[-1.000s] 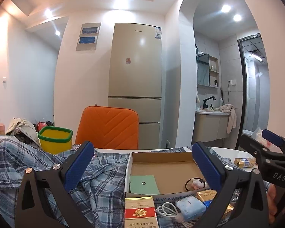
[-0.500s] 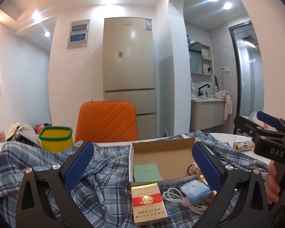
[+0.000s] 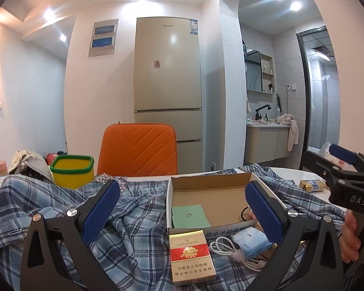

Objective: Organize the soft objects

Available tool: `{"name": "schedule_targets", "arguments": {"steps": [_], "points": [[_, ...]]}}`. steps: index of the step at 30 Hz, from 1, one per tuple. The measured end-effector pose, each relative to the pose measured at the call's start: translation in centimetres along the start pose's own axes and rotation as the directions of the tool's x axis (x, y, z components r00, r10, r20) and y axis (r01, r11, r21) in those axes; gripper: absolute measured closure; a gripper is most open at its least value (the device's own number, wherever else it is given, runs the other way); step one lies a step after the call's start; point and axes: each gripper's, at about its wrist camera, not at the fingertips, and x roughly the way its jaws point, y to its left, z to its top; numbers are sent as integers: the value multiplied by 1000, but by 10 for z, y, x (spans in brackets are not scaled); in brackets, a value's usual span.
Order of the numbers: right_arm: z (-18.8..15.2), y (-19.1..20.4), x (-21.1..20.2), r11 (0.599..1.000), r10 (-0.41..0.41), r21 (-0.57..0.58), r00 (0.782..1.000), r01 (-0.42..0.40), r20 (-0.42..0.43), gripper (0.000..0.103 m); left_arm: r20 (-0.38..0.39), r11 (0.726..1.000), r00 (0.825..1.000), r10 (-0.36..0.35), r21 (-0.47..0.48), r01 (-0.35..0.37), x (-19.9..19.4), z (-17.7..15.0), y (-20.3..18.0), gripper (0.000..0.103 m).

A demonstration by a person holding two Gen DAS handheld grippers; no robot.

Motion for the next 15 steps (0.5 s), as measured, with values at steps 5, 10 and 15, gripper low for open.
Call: {"name": "schedule_targets", "arguments": {"steps": [5,10,15], "points": [[-6,-4,28,997,68,56,978,-58,-198,3,-16,1000,1000,8,6,-8,3,-2,-1,0],[-34,-14,74,987,97,158,862,-19,-497,15,-24,1000,1000,14,3,-14,5,-2,0,0],[-52,-14,93,984,128,179,796,-26,-592,19,-38,1000,999,31,6,-30,8,-3,0,0]]}}
